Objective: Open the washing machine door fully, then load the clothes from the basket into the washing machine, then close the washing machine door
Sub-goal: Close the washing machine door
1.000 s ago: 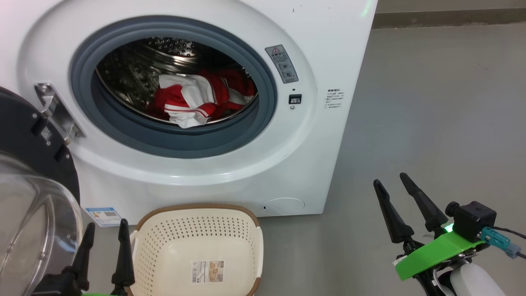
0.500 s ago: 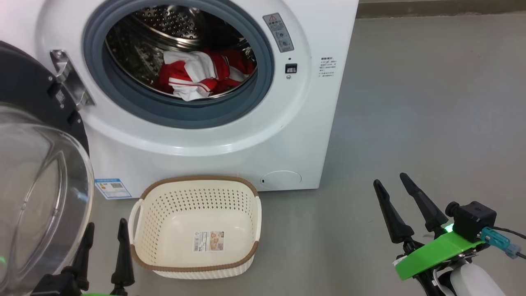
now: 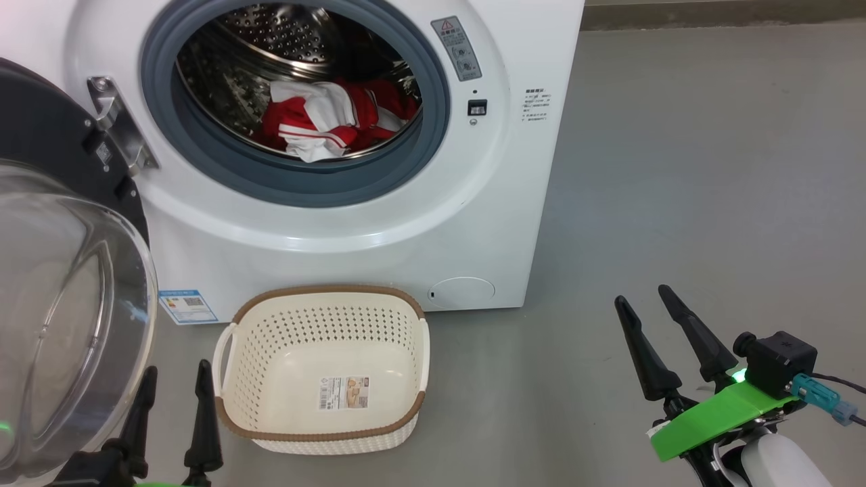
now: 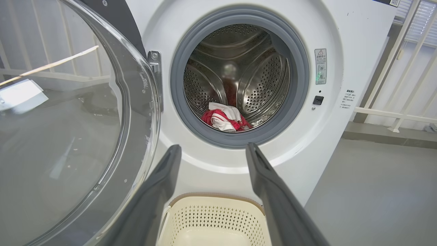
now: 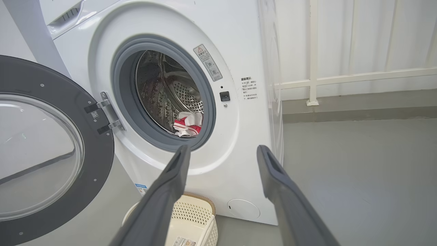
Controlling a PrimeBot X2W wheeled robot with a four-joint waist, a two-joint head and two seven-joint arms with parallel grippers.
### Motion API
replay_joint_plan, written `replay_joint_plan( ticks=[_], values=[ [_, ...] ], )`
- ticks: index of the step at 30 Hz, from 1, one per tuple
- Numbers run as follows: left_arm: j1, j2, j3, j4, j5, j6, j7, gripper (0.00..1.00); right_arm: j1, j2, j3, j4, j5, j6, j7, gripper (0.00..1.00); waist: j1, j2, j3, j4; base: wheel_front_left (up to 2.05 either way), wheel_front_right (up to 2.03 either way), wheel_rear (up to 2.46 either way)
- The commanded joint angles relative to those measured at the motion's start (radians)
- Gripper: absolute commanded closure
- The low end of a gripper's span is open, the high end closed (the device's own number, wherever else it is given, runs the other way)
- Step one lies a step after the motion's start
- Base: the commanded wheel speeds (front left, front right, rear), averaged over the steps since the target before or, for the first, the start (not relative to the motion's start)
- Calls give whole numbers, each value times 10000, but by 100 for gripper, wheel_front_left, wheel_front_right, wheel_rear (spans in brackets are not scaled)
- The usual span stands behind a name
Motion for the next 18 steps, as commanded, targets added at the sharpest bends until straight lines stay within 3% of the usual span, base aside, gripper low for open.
replay_joint_plan(
  ticks=[1,18],
  values=[
    [-232,124,350,-214,35,-37,-51,0,-100,-61,185,-198,-9,16,-48,0,0,0,-7,2,0,0,0],
    [-248,120,385,-162,67,-71,-51,0,-107,-71,178,-179,4,16,-48,0,0,0,-76,29,0,0,0]
  ],
)
